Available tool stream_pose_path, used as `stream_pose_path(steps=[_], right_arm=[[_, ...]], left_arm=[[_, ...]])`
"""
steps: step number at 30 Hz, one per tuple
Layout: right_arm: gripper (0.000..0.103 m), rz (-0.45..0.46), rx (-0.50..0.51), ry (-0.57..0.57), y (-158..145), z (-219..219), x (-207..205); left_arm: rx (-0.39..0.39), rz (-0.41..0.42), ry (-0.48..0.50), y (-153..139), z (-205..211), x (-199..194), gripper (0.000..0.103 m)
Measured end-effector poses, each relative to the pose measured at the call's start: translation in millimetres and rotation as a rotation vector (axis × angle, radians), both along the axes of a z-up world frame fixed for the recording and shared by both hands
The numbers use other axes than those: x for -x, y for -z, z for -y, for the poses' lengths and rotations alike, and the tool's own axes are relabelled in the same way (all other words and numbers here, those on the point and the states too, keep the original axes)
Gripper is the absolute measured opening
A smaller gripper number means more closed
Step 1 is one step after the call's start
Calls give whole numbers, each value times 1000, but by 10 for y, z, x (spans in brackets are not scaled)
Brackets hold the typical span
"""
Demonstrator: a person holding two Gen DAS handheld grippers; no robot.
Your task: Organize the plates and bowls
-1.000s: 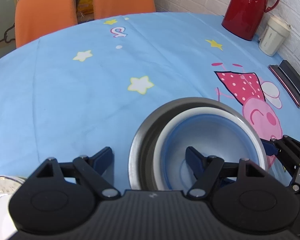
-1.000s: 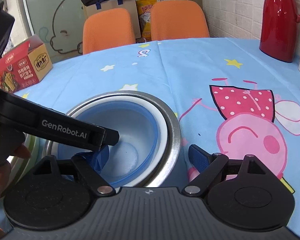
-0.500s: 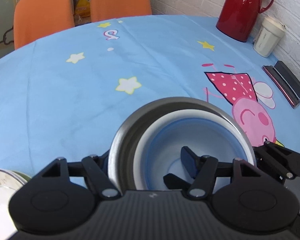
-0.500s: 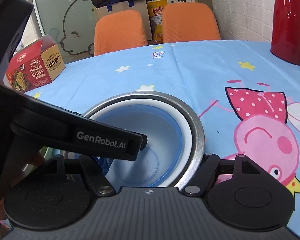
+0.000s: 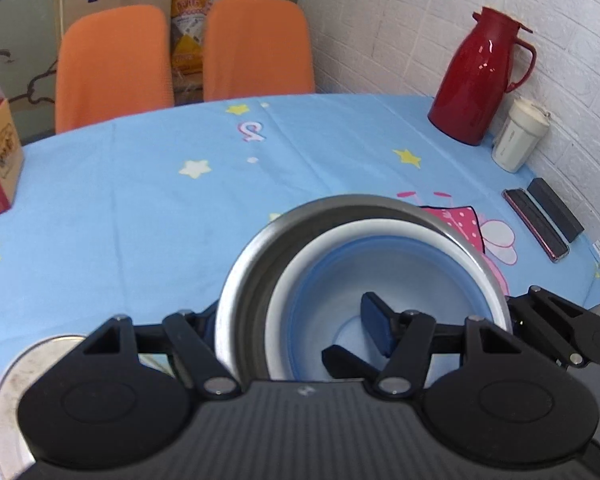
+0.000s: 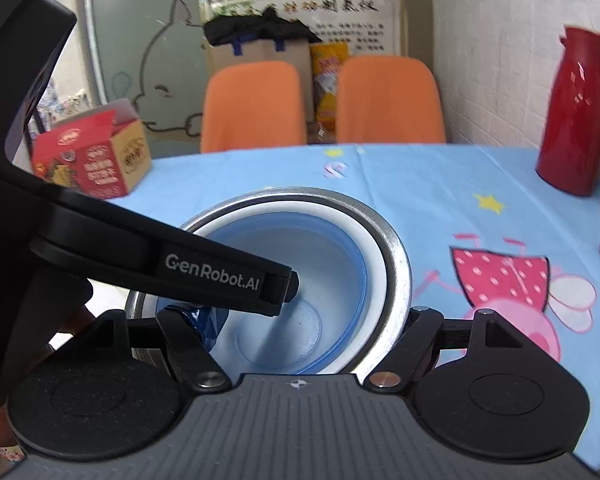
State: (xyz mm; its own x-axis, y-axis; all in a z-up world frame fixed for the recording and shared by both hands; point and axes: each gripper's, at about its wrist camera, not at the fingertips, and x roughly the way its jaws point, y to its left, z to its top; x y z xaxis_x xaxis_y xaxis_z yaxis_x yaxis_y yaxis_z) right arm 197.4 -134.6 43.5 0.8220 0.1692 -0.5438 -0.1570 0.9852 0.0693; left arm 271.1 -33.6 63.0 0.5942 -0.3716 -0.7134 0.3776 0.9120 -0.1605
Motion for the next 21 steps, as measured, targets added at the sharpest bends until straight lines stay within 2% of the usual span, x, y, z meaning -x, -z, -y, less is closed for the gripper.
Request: stream_pose_path(steps=[4,9,16,20,21], right_arm=[[63,22,-25,-98,-43,-432,26],[64,-11,-47,-228,63,-988,48],[64,-94,-53,-293,258,-1316,51],[64,-105,-55,-302,325,-1373,5],[64,-109,-63,-305,337,-1373,-33]], left_arm=[[-30,10,-96,-81,-562,163,63],[-45,-46,-205,50,-1161,295,63],[-36,-98,-256,304,-1490,364,62],[-26,-96,-274,372,-1557,300,62],[-12,-92,-274,371,-1571,287,65]])
